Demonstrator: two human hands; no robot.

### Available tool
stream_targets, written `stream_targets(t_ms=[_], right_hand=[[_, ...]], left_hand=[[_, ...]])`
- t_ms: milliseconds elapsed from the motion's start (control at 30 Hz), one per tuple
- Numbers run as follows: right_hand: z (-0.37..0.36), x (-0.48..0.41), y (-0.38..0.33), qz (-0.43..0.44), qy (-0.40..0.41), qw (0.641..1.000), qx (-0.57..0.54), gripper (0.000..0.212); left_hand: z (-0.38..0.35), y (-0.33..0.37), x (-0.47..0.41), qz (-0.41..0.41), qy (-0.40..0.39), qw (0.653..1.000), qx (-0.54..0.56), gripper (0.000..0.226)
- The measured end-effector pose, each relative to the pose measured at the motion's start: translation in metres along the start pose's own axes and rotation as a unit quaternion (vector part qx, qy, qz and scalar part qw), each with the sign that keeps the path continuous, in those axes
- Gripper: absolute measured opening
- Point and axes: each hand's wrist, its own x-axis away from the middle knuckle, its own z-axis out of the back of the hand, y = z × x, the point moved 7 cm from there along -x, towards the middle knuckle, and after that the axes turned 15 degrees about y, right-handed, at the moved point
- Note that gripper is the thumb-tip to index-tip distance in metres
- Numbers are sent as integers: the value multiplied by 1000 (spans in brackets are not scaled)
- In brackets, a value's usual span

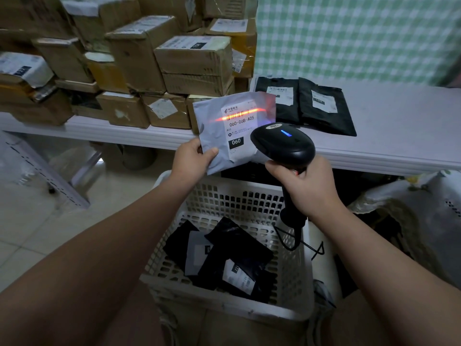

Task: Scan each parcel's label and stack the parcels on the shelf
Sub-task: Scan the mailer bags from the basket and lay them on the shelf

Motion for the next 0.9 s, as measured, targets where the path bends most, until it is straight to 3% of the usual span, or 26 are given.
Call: stream_targets(t_ms=[300, 433, 600, 767, 900], right_hand=[[-7, -4, 11, -46, -15, 998, -50, 42], [-9, -18, 29, -136, -15, 983, -125, 61], [1, -35, 41, -193, -33, 970, -146, 23], [33, -66, 58, -166, 111, 975, -101, 13], [55, -90, 63, -119, 193, 968, -107, 35]], left_hand=[[-7, 3, 9, 6, -69, 997, 16, 27], [-17, 8, 26, 41, -123, 987, 92, 26], [-33, 25, 41, 115, -141, 971, 153, 23], [-82, 56, 32, 146, -200, 951, 184, 34], [-122, 84, -5, 125, -111, 971, 170, 15]])
